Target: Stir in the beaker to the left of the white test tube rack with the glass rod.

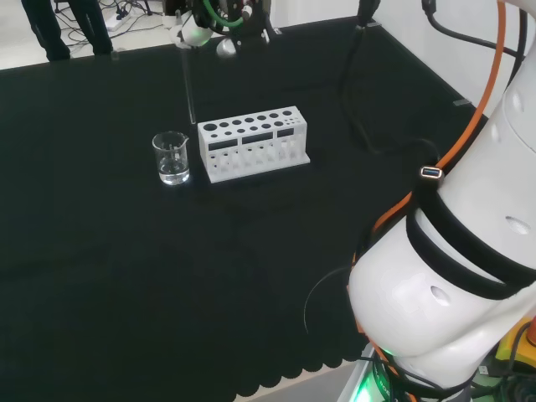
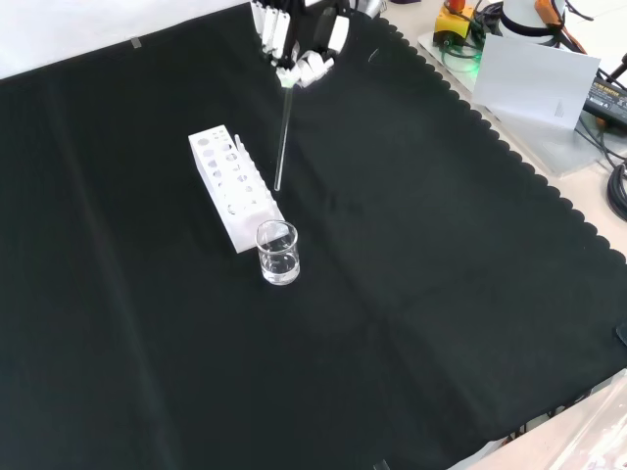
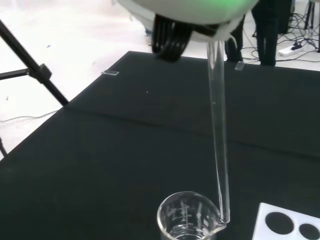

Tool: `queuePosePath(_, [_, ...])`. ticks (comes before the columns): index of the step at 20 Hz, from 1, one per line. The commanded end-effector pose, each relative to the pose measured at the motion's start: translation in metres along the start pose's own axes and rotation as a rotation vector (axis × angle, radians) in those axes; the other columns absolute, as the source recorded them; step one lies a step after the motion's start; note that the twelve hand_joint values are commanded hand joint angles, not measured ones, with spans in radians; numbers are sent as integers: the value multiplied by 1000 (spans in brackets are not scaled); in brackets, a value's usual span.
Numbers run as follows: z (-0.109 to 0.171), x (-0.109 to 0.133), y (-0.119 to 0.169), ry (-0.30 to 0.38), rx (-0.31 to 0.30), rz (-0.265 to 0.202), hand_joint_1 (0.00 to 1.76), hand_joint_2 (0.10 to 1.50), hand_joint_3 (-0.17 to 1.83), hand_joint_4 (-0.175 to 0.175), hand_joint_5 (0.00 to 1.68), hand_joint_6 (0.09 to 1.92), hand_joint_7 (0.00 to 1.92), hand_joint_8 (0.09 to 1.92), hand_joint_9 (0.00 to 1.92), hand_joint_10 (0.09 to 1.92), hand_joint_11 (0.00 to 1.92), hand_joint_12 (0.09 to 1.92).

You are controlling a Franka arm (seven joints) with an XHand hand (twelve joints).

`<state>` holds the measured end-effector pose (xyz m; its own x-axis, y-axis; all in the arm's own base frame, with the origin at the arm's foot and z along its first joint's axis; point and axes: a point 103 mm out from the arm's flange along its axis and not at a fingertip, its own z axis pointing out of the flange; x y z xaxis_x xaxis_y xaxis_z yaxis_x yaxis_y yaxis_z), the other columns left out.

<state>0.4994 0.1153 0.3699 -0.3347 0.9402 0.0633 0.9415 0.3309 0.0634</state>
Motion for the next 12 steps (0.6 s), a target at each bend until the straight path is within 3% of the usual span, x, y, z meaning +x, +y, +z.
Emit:
queuePosePath(1, [9,15,8,5,3,-42,1315,661,727,-175,1195,569,1224,1069,1690,662,1671,681])
queuePosePath(12, [23,28,33,16,-1,-79,1315,660,726,-175,1199,561,1225,1066,1691,658,1669,685])
